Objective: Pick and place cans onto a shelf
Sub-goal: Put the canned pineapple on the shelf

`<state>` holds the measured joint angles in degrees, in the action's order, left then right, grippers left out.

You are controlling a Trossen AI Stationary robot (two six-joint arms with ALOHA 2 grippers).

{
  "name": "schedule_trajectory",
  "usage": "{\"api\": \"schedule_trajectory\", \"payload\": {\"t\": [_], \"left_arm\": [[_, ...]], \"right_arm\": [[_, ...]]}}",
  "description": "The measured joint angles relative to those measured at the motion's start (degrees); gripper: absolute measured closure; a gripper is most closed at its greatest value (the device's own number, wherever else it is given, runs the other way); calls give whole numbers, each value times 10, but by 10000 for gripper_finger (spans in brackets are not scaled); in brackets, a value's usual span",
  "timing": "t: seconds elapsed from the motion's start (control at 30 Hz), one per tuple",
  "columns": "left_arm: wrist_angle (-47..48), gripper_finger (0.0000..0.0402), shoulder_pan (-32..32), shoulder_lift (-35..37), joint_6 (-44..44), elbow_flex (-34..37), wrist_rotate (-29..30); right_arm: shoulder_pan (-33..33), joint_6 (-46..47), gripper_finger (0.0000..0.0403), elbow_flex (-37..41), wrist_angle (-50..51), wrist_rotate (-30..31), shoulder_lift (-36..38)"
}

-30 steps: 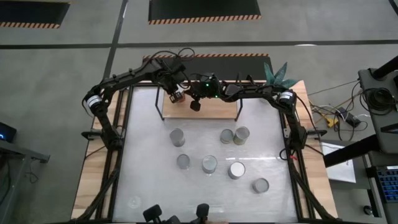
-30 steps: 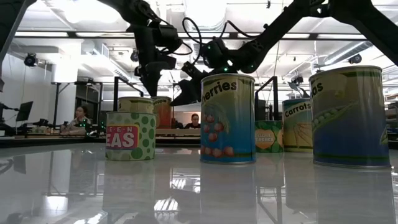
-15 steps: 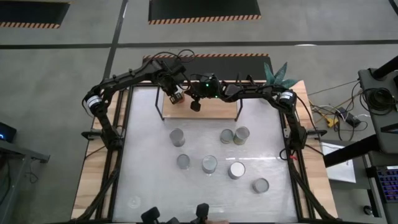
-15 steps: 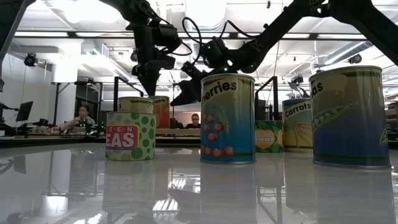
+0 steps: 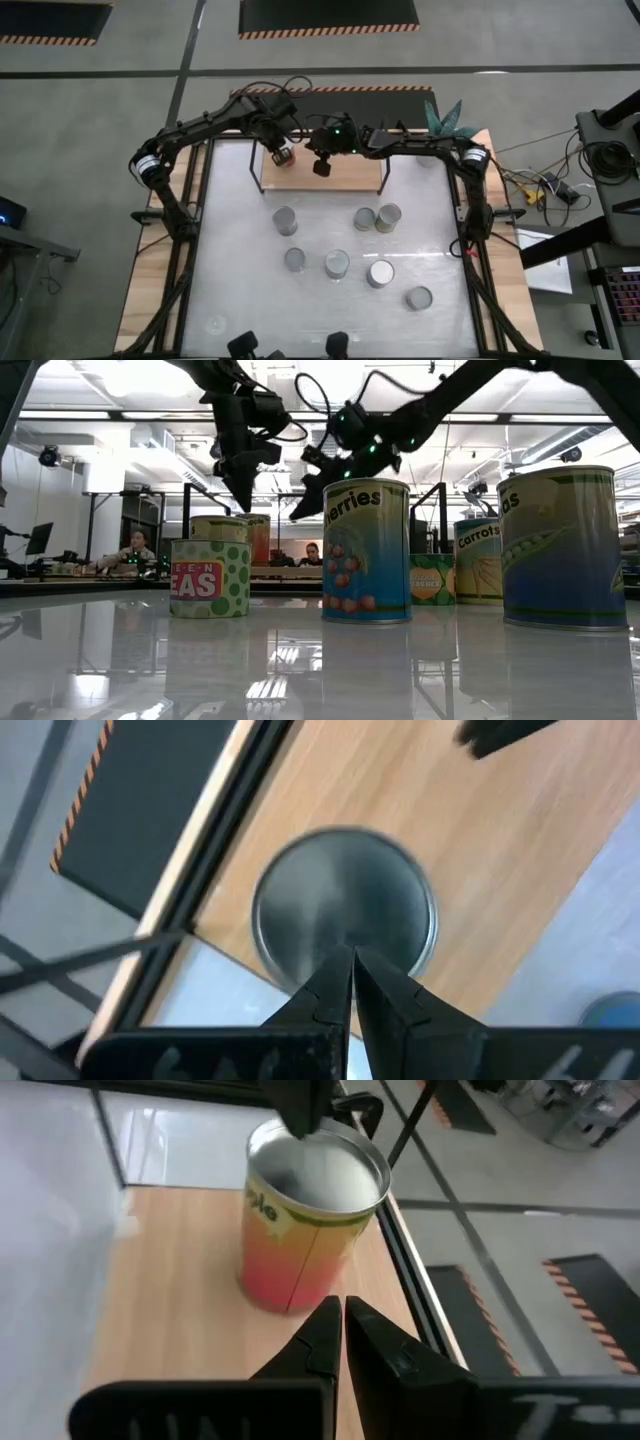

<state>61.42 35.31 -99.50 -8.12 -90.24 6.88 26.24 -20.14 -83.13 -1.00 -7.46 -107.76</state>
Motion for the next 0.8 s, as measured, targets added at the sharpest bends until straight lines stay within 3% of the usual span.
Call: {"api": "schedule_trajectory", "payload": {"t": [0.23, 0.5, 0.8], "left_arm": [[-70, 402, 4, -5, -26, 10, 1], [-81, 402, 4, -3, -10, 47, 2], [-59, 402, -16, 4, 51, 51, 6]], "right_arm": [[-8, 1, 394, 26, 82, 0, 76], [-22, 22, 394, 131, 74, 0, 192], [-27, 41, 394, 258, -2, 0, 320]]}}
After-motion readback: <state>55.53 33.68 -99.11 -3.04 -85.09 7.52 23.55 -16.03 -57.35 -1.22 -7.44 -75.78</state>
